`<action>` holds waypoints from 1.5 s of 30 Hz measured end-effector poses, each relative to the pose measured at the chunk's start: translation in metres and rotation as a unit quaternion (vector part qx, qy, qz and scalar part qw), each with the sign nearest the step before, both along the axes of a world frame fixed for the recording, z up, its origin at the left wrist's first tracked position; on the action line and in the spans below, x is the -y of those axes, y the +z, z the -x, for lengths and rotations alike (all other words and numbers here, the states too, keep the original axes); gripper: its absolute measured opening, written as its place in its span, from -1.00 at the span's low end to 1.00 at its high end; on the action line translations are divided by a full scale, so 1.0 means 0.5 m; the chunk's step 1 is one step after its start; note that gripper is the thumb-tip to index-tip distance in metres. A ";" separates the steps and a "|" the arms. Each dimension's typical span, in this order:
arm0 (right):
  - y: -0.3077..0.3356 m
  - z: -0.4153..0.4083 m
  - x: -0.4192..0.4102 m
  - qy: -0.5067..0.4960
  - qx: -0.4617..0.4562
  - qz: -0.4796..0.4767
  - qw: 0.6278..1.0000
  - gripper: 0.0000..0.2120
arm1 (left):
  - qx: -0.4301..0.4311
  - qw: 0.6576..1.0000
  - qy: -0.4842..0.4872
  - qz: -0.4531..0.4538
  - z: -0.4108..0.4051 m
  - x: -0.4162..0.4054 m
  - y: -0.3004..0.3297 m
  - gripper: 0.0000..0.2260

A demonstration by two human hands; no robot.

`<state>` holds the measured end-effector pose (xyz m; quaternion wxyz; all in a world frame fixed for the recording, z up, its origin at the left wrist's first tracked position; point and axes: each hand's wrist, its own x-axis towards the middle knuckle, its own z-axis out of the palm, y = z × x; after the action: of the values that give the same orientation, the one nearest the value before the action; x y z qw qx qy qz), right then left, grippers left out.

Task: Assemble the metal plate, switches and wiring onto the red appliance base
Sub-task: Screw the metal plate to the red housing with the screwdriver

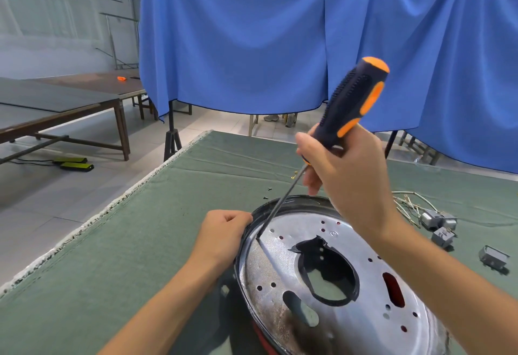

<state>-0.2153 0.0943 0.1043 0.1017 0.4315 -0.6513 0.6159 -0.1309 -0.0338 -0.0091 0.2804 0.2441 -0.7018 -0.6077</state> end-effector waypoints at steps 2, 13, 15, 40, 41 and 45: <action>0.018 -0.004 0.010 0.031 0.010 -0.037 0.999 -0.84 | -0.002 1.000 0.004 0.010 -0.001 -0.002 0.002 -0.81; 0.070 -0.021 0.033 0.180 0.131 -0.128 0.966 -0.90 | 0.003 1.000 0.012 0.026 0.002 0.007 -0.004 -0.78; 0.068 -0.022 0.036 0.144 0.084 -0.130 0.977 -0.84 | 0.002 1.000 0.011 0.029 0.002 0.009 -0.005 -0.80; 0.038 -0.020 0.022 0.047 -0.027 0.031 0.998 -0.87 | 0.017 0.999 0.013 0.044 -0.002 0.009 -0.010 -0.76; 0.036 -0.018 0.022 0.044 -0.027 0.030 0.998 -0.86 | 0.018 0.999 0.016 0.041 0.000 0.010 -0.012 -0.76; 0.012 -0.002 0.006 -0.015 -0.020 0.053 0.998 -0.88 | 0.028 0.991 0.057 0.121 -0.009 0.003 0.001 -0.89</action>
<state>-0.2144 0.0913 0.1102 0.1466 0.4275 -0.6223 0.6391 -0.1262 -0.0355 -0.0084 0.3223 0.2645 -0.7627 -0.4944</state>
